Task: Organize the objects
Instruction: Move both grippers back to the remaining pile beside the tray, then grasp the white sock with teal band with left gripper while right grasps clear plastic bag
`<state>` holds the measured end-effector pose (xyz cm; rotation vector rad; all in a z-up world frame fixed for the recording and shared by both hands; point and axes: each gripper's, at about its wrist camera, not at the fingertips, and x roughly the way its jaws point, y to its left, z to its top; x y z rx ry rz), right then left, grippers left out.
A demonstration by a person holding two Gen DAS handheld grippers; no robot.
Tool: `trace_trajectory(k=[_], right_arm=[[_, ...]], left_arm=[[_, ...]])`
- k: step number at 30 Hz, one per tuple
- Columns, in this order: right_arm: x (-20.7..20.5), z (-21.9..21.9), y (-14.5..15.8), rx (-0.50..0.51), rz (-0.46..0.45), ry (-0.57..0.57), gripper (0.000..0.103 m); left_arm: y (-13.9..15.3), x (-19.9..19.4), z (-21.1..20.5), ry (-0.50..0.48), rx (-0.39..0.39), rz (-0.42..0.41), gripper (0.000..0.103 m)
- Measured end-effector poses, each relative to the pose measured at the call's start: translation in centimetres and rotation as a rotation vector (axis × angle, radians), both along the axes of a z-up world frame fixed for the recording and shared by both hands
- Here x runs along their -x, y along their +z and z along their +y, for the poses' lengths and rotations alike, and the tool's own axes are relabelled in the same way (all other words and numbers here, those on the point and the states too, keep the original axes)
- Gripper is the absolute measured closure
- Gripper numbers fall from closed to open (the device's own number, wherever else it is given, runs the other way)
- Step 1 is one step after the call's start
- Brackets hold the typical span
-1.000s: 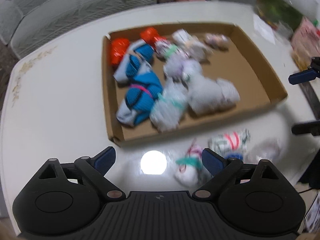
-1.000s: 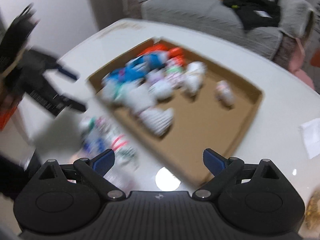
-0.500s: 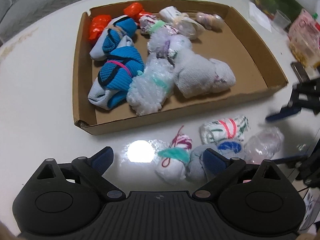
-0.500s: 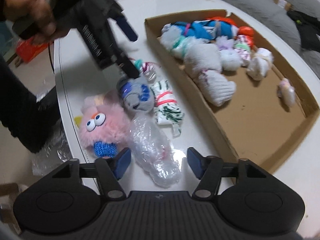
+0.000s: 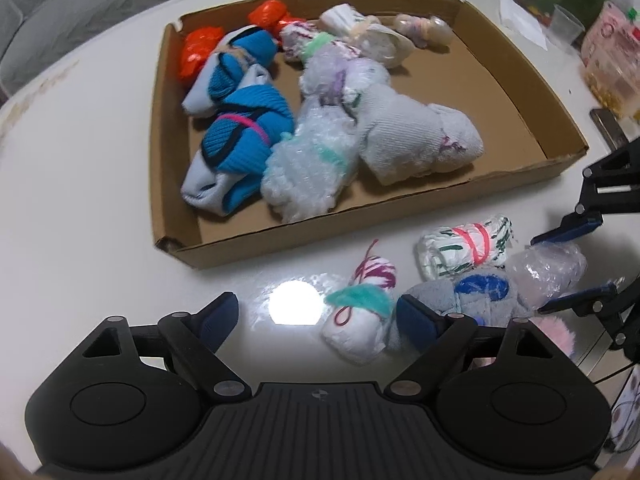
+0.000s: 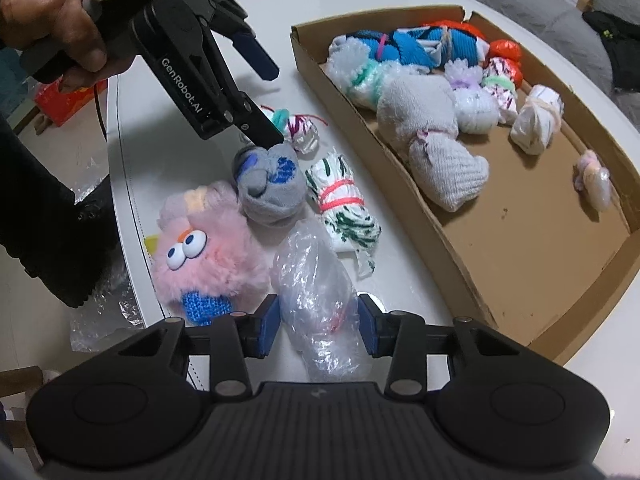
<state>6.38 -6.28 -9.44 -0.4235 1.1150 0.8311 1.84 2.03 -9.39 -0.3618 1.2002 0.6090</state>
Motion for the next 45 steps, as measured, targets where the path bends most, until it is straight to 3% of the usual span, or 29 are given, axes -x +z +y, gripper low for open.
trace_trajectory(k=[2, 4, 7, 12, 21, 31, 38, 45], right_arm=[[-0.2, 0.0, -0.2, 0.002, 0.006, -0.004, 0.065], [-0.3, 0.1, -0.2, -0.001, 0.01, -0.01, 0.065], [-0.5, 0.0, 0.0, -0.016, 0.022, -0.025, 0.065], [-0.7, -0.4, 0.3, -0.032, 0.033, -0.052, 0.069], [-0.5, -1.5, 2.2, -0.072, 0.02, -0.082, 0.07], [-1.1, -4.8, 6.1, -0.182, -0.082, -0.215, 0.07], [-3.2, -7.6, 8.1, -0.199, -0.185, -0.345, 0.07], [-7.4, -8.4, 7.8, -0.152, -0.236, -0.428, 0.07]], left_arm=[[-0.3, -0.3, -0.1, -0.007, -0.011, 0.008, 0.015], [-0.7, -0.5, -0.1, -0.004, -0.007, 0.018, 0.025], [-0.7, -0.7, -0.2, -0.009, -0.012, 0.004, 0.031], [-0.3, -0.7, 0.0, 0.003, -0.007, -0.01, 0.065], [0.6, 0.0, 0.0, 0.032, 0.021, -0.003, 0.069], [6.5, 0.6, 1.2, 0.072, -0.064, -0.1, 0.069], [8.9, -2.9, 1.3, 0.026, -0.1, -0.154, 0.069], [8.0, -10.1, 3.0, 0.006, -0.064, -0.215, 0.069]])
